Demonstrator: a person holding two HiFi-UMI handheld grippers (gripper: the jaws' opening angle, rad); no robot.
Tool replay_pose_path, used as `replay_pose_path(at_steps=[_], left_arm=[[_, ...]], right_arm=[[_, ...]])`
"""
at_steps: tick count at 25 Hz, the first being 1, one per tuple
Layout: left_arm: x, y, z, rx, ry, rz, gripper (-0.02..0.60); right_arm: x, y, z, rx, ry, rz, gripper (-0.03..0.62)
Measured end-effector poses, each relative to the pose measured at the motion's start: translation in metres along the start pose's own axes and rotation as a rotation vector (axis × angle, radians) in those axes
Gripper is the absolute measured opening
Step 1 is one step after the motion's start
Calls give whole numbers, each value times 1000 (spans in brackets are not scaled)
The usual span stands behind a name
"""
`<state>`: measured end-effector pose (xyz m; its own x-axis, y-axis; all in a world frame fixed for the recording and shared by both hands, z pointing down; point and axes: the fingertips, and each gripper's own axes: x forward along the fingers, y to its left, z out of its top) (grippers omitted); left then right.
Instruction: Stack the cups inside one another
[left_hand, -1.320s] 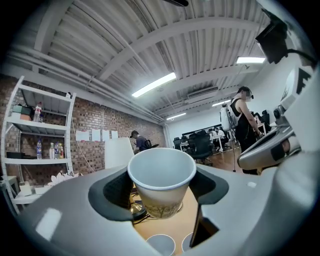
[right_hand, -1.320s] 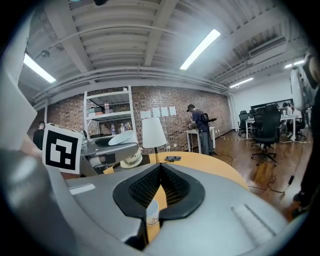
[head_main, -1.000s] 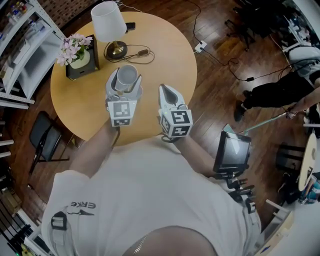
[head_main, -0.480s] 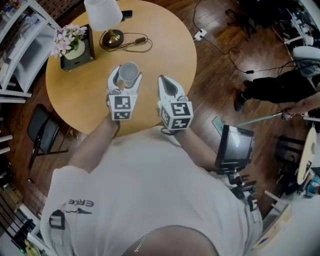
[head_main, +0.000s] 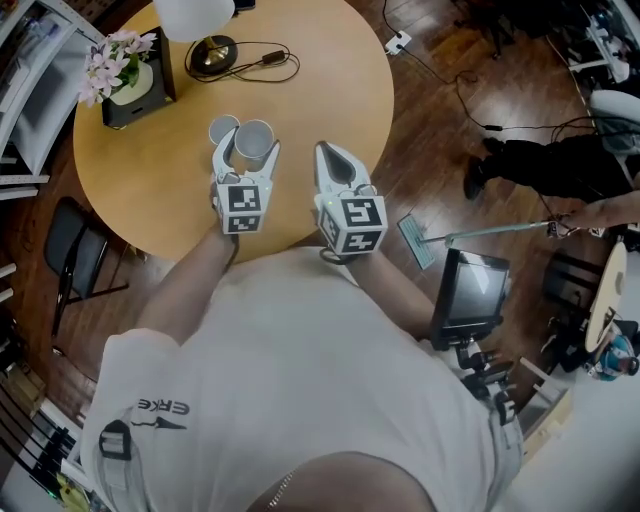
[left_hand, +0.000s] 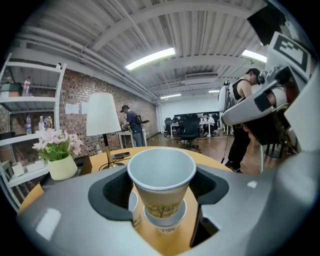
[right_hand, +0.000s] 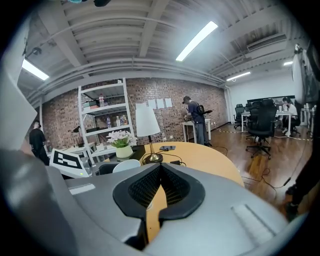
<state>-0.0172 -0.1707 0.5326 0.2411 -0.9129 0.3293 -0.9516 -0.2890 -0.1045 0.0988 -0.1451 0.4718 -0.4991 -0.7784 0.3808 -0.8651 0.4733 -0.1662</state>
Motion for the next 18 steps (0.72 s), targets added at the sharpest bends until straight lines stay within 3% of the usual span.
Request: replay_pose_path(at_steps=[18], left_arm=[[16, -13, -56, 0, 89, -20, 344]], right_arm=[[14, -7, -26, 2, 90, -19, 14]])
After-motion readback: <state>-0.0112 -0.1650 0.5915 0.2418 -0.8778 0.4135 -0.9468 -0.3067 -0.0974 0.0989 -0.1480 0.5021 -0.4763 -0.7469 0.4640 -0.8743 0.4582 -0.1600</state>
